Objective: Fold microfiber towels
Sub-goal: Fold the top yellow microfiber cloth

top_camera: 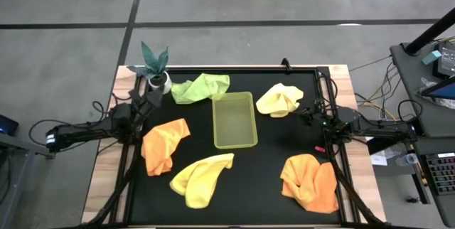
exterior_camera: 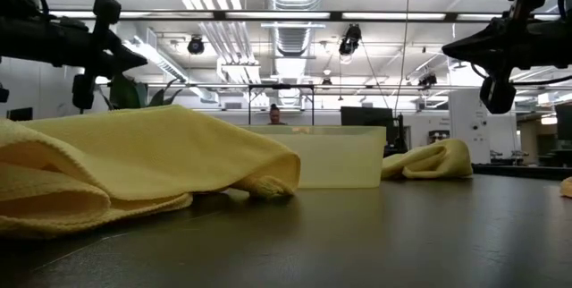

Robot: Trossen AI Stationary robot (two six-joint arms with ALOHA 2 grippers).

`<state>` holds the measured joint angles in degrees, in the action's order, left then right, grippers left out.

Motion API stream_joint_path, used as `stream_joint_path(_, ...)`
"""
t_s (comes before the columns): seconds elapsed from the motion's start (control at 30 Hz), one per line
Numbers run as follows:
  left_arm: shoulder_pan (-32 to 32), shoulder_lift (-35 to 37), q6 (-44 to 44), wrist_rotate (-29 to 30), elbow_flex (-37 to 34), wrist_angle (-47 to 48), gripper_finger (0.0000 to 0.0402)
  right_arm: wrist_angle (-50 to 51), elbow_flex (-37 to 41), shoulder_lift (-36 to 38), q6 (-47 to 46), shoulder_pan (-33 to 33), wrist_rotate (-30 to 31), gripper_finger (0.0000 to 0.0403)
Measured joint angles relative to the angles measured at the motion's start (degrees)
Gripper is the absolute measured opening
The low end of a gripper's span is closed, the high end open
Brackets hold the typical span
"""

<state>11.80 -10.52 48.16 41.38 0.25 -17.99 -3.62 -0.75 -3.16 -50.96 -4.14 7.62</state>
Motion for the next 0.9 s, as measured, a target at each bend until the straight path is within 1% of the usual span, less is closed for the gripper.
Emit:
stream_joint_path(0.03, 0.02, -0.05, 0.55, -2.03, 0.0, -1.08, 0.0, -0.07, 0.02, 0.0, 0.16, 0.0, 0.02, 0.0009)
stream_joint_path(0.07, 0.05, -0.17, -0.81, -5.46, 0.0, -2.72, 0.0, -0.24, 0.02, 0.0, 0.81, 0.0, 0.05, 0.0009)
stream_joint_path(0.13, 0.02, -0.2, -6.38, -15.08, 0.0, -7.57, 0.0, -1.2, 0.02, 0.0, 2.71, 0.0, 1.01, 0.0009)
stream_joint_path(0.2, -0.01, -0.66, -8.39, -23.51, 0.15, -13.63, 0.0, -2.22, 0.01, 0.0, 5.9, 0.0, 3.69, 0.0009)
stream_joint_path(0.27, -0.01, -1.14, -9.64, -28.65, 0.52, -16.13, 0.0, -2.6, 0.02, 0.0, 9.45, 0.0, 7.14, 0.0009)
stream_joint_path(0.3, -0.08, -1.55, -10.5, -30.23, 1.17, -16.22, 0.0, -2.76, 0.02, 0.0, 10.83, 0.0, 8.88, 0.0009)
stream_joint_path(0.37, -0.43, -2.5, -11.95, -31.26, 3.02, -16.73, 0.0, -2.85, 0.02, 0.0, 12.89, 0.0, 12.85, 0.0009)
stream_joint_path(0.43, -0.68, -3.8, -12.84, -31.31, 4.4, -16.53, 0.0, -2.82, 0.02, 0.0, 14.45, -0.02, 15.38, 0.0009)
stream_joint_path(0.53, -0.76, -7.06, -13.0, -31.43, 6.29, -15.86, 0.0, -3.97, 0.02, 0.0, 16.39, -0.02, 15.52, 0.0009)
stream_joint_path(0.8, -2.6, -18.31, -12.52, -32.58, 12.51, -14.81, 0.0, -10.61, 0.02, 0.0, 26.0, -0.02, 14.83, 0.0009)
stream_joint_path(0.9, -3.86, -22.62, -12.41, -32.61, 15.88, -10.0, 0.0, -11.58, 0.02, 0.0, 29.4, 0.0, 14.22, 0.0009)
